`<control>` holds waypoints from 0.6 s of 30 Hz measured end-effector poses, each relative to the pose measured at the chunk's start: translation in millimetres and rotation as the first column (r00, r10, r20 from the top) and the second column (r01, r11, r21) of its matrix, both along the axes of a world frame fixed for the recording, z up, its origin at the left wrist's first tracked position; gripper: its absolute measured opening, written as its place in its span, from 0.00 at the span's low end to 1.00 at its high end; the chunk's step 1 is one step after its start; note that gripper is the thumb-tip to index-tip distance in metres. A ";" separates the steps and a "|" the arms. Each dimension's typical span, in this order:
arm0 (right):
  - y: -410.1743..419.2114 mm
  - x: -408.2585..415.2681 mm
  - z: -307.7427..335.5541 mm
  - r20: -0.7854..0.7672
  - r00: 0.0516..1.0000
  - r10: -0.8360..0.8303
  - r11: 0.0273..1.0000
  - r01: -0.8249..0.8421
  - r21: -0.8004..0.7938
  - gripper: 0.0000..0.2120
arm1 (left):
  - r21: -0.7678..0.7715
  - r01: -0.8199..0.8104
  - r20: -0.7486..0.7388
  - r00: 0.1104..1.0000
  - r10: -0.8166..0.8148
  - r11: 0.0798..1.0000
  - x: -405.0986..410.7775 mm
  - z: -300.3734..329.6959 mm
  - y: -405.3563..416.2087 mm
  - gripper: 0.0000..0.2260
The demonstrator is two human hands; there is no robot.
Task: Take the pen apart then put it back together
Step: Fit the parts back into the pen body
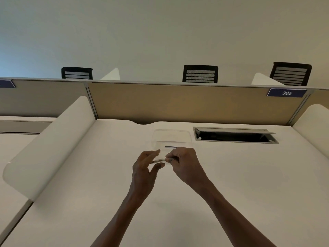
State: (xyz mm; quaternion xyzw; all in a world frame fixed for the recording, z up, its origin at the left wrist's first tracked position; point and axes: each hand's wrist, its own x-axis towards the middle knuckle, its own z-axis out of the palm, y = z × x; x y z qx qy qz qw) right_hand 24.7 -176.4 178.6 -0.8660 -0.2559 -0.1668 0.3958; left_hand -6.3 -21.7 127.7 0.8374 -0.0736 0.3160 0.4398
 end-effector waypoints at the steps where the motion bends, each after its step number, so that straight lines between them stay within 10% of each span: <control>1: -0.1 -0.9 -0.9 0.022 1.000 -0.017 1.000 0.017 0.010 0.02 | -0.045 -0.070 -0.014 0.998 0.069 0.997 -1.2 1.3 -1.1 0.20; 5: -1.9 -2.1 -2.4 0.097 0.992 -0.075 0.995 0.069 0.068 0.02 | -0.440 -0.316 -0.287 0.936 0.201 0.840 -10.2 5.1 -6.4 0.05; 8: -2.4 -2.4 -2.0 0.132 0.988 -0.081 0.991 0.065 0.116 0.04 | -0.746 -0.364 -0.486 0.870 -0.082 0.557 -11.1 4.4 -6.1 0.12; 13: 0.0 -3.6 -8.7 0.144 0.990 -0.002 0.992 -0.017 0.127 0.05 | -0.964 -0.262 -0.245 0.821 -0.516 0.041 -6.1 12.8 -10.2 0.16; 18: -2.5 -3.1 -16.3 0.110 0.993 0.048 0.993 -0.059 0.103 0.08 | -0.966 -0.253 -0.196 0.849 -0.490 -0.053 -3.8 16.5 -13.9 0.07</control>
